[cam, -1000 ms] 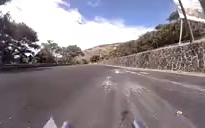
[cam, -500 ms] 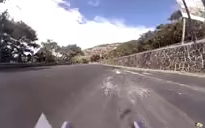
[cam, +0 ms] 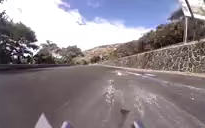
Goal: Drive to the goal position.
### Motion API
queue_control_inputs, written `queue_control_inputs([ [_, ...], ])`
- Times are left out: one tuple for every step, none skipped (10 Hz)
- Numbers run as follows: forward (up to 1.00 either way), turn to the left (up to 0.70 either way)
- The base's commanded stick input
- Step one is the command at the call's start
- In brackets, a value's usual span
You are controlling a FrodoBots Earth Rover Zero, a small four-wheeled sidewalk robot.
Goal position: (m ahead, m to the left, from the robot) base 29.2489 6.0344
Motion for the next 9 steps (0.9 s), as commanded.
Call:
queue_control_inputs([
  [0.70, 0.00],
  [0.70, 0.00],
  [0.70, 0.00],
  [0.70, 0.00],
  [0.70, 0.00],
  [0.70, 0.00],
  [0.70, 0.00],
  [0.70, 0.00],
  [0.70, 0.00],
])
